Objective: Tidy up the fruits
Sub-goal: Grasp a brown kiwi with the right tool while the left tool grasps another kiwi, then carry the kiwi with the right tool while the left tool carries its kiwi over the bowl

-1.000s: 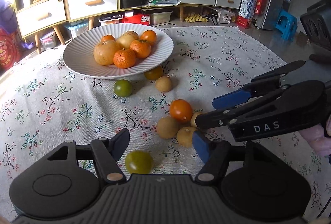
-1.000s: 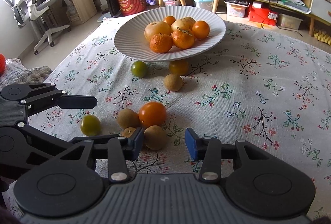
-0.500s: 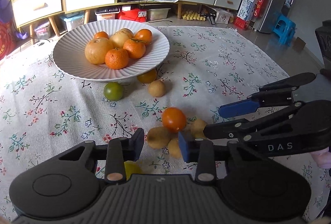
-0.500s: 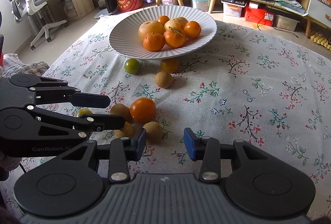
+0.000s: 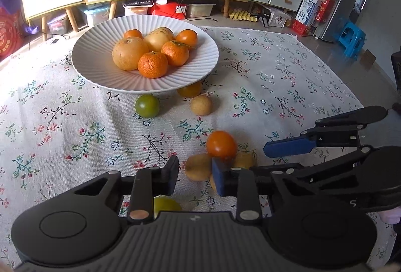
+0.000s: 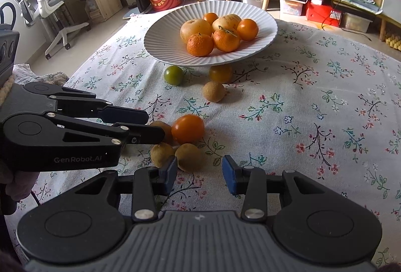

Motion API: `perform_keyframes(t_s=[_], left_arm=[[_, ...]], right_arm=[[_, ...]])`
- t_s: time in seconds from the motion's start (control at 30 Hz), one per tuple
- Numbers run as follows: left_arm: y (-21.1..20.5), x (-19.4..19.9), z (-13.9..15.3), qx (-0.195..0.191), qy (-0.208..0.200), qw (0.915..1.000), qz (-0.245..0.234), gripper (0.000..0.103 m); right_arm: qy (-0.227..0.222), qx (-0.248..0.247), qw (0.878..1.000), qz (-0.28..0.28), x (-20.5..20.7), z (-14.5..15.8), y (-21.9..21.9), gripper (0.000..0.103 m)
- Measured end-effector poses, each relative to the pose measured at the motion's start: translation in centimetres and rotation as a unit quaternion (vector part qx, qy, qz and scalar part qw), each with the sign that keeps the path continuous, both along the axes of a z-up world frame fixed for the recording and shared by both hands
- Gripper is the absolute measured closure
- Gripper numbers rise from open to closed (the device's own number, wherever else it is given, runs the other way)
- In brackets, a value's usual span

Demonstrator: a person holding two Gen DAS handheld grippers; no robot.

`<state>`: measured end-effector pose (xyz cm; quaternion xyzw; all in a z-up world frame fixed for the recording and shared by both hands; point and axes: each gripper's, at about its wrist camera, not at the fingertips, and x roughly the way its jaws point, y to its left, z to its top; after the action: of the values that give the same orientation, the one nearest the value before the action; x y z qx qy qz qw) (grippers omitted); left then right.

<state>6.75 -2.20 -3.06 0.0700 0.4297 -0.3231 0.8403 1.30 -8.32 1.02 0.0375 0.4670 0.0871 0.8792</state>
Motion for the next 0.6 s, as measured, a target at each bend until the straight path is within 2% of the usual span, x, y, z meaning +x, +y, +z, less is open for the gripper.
perform_keyframes(t_s=[0.13,0.4,0.6], left_arm=[[0.1,0.2,-0.1,-0.005,0.006,1.0000,0.002,0.087],[0.9,1.3,-0.2,-0.034,0.055,0.9977,0.018,0.087],[1.3,1.7,-0.4,-0.048,0.078,0.9955,0.026,0.087]], right_arm=[[0.003,0.014,1.000,-0.001,0.3,-0.3,0.1,0.068],[0.010,0.036,0.999,-0.011,0.3,-0.2,-0.6,0.070],[0.011,0.030,0.999,0.005,0.3,-0.2,-0.2,0.074]])
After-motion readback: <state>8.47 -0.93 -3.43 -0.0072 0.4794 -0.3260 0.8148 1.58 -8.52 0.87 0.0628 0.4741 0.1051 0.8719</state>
